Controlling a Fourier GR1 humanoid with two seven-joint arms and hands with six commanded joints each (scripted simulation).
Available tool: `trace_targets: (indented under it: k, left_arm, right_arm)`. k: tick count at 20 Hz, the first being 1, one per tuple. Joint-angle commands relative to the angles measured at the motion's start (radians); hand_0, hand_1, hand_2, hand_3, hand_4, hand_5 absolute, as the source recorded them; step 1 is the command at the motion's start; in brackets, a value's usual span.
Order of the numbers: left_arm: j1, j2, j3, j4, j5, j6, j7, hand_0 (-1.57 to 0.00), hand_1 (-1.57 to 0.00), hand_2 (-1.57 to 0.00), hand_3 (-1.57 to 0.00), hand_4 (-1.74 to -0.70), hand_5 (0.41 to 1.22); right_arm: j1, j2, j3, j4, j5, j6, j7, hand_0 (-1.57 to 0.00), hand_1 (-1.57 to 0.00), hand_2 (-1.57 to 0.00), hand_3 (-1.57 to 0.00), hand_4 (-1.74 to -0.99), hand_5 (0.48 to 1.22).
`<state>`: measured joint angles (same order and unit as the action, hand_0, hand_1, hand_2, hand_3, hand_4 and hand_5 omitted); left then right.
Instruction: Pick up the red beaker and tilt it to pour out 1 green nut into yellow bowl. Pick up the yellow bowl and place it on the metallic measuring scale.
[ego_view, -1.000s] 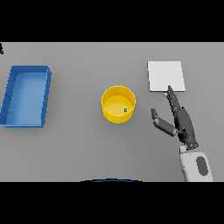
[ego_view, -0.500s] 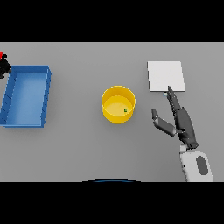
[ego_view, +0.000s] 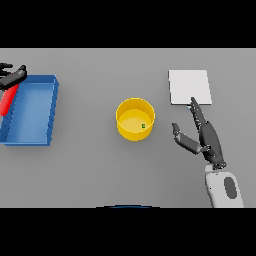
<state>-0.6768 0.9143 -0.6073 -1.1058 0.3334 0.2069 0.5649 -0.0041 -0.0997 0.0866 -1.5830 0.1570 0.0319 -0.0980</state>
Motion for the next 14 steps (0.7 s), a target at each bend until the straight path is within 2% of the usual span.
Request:
trace_targets:
  k: [1, 3, 6, 8, 11, 12, 14]
  left_arm:
    - [-0.003, 0.007, -0.005, -0.012, 0.002, -0.015, 0.014, -0.50, -0.42, -0.38, -0.24, -0.83, 0.678]
    - [-0.017, 0.007, -0.039, -0.004, -0.015, -0.047, 0.045, -0.32, -0.27, -0.24, -0.15, -0.79, 0.659]
    - [-0.028, 0.005, -0.054, 0.010, -0.018, -0.056, 0.045, -0.16, -0.14, -0.12, -0.08, -0.77, 0.655]
    - [-0.034, -0.003, -0.069, 0.030, -0.048, -0.047, 0.034, -0.10, -0.09, -0.08, -0.05, -0.75, 0.655]
    - [-0.018, -0.016, -0.058, 0.037, -0.050, -0.005, -0.006, -0.05, -0.04, -0.04, -0.02, -0.73, 0.661]
    - [-0.019, -0.020, -0.053, 0.038, -0.048, 0.008, -0.009, -0.04, -0.04, -0.03, -0.02, -0.73, 0.664]
    - [-0.022, -0.026, -0.048, 0.043, -0.053, 0.026, -0.032, -0.03, -0.02, -0.02, -0.01, -0.72, 0.675]
  right_arm:
    - [0.002, -0.004, -0.004, 0.003, -0.008, 0.007, -0.001, 0.00, 0.00, 0.00, 0.00, -1.318, 0.725]
    - [0.001, 0.000, -0.006, 0.004, -0.005, 0.000, -0.007, 0.00, 0.00, 0.00, 0.00, -1.315, 0.724]
    - [0.005, -0.001, 0.002, -0.005, 0.011, -0.009, -0.007, 0.00, 0.00, 0.00, 0.00, -1.307, 0.717]
    - [0.009, -0.001, 0.009, -0.010, 0.028, -0.018, 0.000, 0.00, 0.00, 0.00, 0.00, -1.300, 0.717]
    - [-0.006, 0.009, 0.019, -0.020, 0.026, -0.014, 0.047, 0.00, 0.00, 0.00, 0.00, -1.277, 0.704]
    - [-0.013, -0.001, 0.027, -0.026, 0.064, -0.034, 0.071, 0.00, 0.00, 0.00, 0.00, -1.281, 0.688]
    - [-0.038, -0.034, 0.055, -0.040, 0.139, -0.043, 0.102, 0.00, 0.00, 0.00, 0.00, -1.222, 0.662]
